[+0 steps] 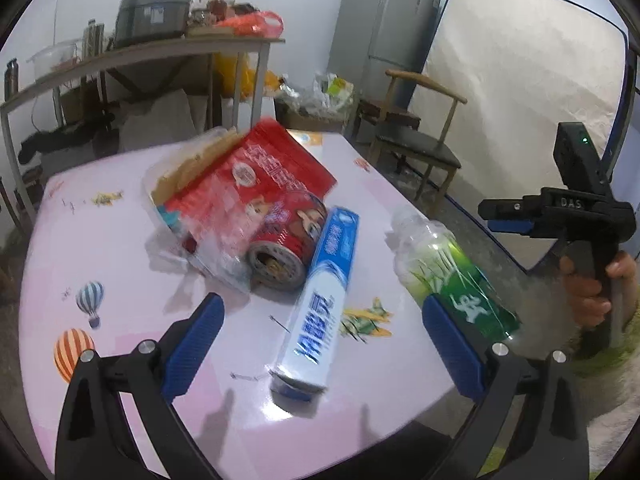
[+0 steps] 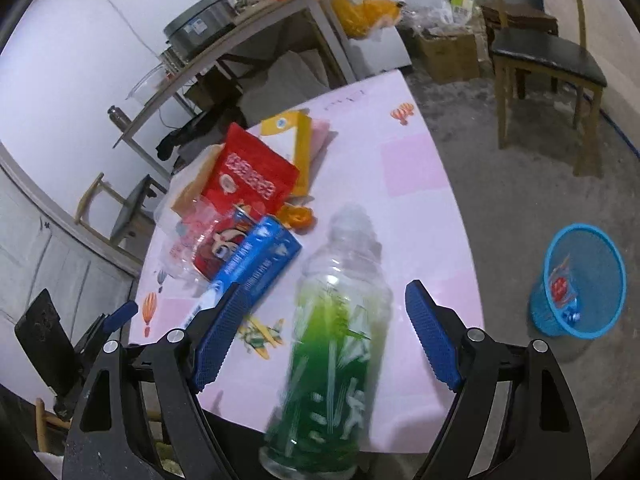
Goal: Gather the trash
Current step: 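Move both tools back to the table toward the toothpaste box and plastic bag, then grasp the blue toothpaste box with the right tool while the left tool grasps the clear plastic bag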
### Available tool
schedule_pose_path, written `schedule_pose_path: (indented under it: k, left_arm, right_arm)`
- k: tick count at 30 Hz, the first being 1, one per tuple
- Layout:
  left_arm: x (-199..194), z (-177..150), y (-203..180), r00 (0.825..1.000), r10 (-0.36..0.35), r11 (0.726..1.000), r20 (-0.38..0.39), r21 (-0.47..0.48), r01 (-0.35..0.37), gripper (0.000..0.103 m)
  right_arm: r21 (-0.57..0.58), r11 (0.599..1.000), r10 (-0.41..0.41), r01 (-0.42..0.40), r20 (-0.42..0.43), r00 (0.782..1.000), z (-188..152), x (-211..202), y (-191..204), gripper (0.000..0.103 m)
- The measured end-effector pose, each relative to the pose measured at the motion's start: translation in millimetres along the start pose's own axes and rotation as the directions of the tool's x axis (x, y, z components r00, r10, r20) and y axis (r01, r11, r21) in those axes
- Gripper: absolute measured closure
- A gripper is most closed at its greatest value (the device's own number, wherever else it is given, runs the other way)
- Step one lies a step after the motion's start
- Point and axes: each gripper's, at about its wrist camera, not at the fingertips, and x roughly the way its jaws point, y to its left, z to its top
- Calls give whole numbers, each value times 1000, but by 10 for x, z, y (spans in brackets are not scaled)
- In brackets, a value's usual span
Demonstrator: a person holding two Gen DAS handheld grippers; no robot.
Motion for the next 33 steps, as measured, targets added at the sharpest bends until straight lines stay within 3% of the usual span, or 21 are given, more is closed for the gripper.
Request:
schedule_pose_path:
  k: [5,8,12,15,22,28,33]
  left_arm:
    - [-50,66,307,995,35,997,93,-67,-29,9]
    - [-15,88,626,991,58,985,122,-168,-37,14]
    - [144,140,1018,993,44,957,110,-290,-10,20]
    - [314,186,1187,997,9,944,76,-329,17,25]
    - [585,199,1183,1000,-11,956,-11,-295,7,44]
    - [718,159,1169,998,-9,958,-65,-287,-10,68]
    - [745,123,1176,997,-29,953,-77,-302,4,79]
  right_arm:
    - [-65,998,23,-23,-1,1000,161,77,333,25]
    - [-95,993,65,-66,-20,998,280,204,548,25]
    - [-72,988,131,-137,-75,988,399,442,757,25]
    - [-31,982,181,-187,-137,974,389,655,911,25]
    - [-3,989,141,-146,-237,961,139,956,1139,25]
    - [83,993,104,-83,-294,950,-71,1209,1078,25]
    - [124,991,90,-52,-317,944,-150,1323,1029,25]
